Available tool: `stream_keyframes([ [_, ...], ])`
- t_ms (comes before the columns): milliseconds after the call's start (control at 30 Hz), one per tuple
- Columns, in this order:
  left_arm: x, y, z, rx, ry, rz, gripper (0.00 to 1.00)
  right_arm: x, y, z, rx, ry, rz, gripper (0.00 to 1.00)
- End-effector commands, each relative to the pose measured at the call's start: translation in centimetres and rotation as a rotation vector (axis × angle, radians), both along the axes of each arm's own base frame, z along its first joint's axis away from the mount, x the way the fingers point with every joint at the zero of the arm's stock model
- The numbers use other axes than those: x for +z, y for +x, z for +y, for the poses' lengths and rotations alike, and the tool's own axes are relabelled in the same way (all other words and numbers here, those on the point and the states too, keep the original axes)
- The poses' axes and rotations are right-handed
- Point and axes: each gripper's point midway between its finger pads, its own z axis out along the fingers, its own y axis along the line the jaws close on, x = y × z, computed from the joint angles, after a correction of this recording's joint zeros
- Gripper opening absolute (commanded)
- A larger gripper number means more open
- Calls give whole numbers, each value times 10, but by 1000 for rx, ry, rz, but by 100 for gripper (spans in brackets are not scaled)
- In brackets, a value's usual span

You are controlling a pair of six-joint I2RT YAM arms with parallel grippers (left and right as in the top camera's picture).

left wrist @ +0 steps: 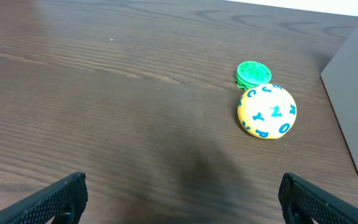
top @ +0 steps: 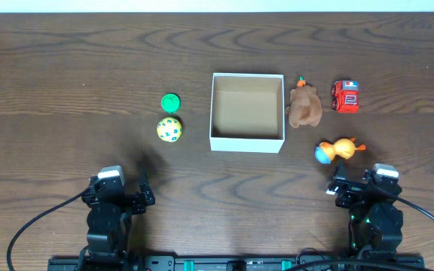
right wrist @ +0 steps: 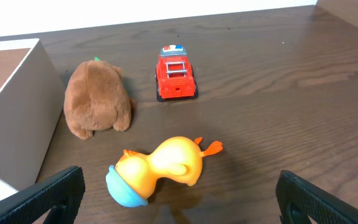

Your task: Pack container

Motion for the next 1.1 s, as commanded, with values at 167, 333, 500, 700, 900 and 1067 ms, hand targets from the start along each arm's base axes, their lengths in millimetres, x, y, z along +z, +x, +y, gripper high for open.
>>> stream_keyframes([
  [167, -6, 0, 2, 4, 11, 9, 98, -1, 0, -1, 0, -13, -2, 99],
  [333, -6, 0, 2, 4, 11, 9, 98, -1, 0, -1, 0, -13, -2, 99],
  [500, -6, 0, 2, 4, 11, 9, 98, -1, 0, -1, 0, -13, -2, 99],
  [700, -6, 0, 2, 4, 11, 9, 98, -1, 0, -1, 0, -13, -2, 99],
  [900, -6, 0, 2, 4, 11, 9, 98, -1, 0, 1, 13, -8, -2, 99],
  [1067, -6, 0, 2, 4, 11, 9, 98, -2, 2, 30, 167, 57, -2, 99],
])
